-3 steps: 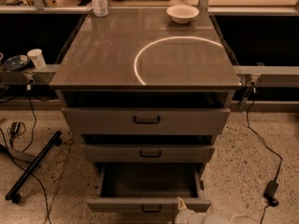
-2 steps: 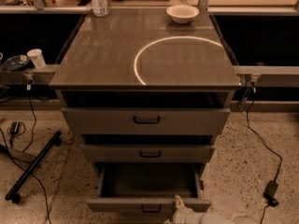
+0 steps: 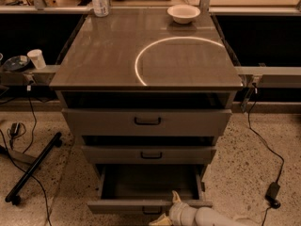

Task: Open bottom drawer

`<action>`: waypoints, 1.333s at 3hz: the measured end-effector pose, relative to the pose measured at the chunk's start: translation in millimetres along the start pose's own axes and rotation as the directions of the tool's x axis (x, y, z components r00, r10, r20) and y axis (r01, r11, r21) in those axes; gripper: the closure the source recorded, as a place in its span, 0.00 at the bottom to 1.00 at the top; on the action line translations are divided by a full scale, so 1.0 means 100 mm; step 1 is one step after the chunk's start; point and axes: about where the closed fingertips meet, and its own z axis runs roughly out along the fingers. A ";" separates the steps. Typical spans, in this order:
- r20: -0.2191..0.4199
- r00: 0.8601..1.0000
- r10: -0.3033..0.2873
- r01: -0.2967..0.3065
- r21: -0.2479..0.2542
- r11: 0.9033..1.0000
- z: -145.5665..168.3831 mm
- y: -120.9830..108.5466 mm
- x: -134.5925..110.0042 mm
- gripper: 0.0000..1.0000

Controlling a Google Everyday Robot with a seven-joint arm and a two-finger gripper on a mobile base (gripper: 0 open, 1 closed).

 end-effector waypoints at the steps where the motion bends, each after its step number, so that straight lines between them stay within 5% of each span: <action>1: 0.000 1.000 0.000 0.000 0.000 1.000 0.00 0.00 0.00 0.00; 4: 0.000 1.000 0.000 0.000 0.000 1.000 0.00 0.00 0.00 0.79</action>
Offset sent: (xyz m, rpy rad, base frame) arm 0.0000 0.0000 0.0000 0.0000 0.0000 0.0000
